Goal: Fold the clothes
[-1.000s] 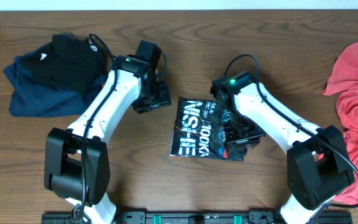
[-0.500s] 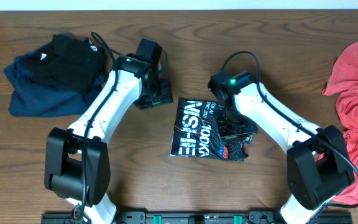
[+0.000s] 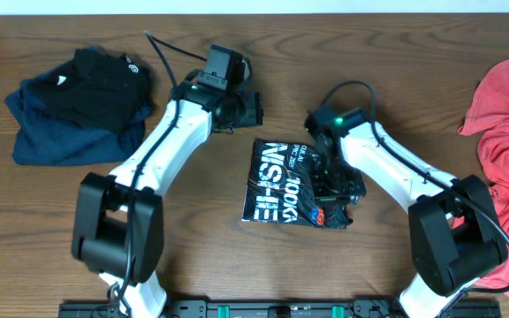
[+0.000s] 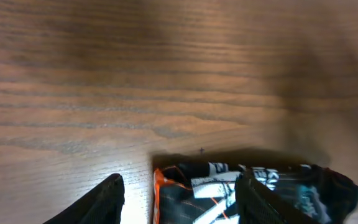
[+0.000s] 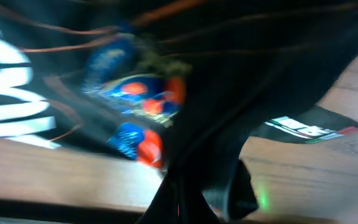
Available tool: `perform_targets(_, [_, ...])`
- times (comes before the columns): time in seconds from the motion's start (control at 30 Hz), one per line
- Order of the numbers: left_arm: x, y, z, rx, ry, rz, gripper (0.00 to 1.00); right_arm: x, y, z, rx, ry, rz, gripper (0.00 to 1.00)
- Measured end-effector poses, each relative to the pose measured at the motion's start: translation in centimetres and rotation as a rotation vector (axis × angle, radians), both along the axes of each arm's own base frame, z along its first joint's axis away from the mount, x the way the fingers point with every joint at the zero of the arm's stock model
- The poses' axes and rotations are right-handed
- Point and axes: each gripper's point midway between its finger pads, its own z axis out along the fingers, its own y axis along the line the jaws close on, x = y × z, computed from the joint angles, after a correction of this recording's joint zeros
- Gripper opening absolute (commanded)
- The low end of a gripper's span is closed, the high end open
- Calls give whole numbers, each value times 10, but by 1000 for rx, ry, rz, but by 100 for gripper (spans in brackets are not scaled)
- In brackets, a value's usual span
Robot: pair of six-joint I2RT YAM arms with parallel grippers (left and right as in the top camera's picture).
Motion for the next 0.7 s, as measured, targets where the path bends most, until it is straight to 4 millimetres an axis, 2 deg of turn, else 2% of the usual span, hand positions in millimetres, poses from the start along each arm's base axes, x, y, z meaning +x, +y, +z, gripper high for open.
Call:
perform_targets(0.23, [-8,-14,-45,34,80,-40,59,-16,-7,-21,-5,29,-14,1])
perform_targets(0.43, [-36,-16,-84,95,216,-73,58,-16,-11,-36,-3,8,-54,1])
perform_targets(0.57, [-57,-6,-88,138,304,-82,58,-4,-19,-38,-14,-28,-100,1])
perform_targets(0.7, [-84,9,-89,193,421,-79,56,20,-29,-39,7,-106,-159,1])
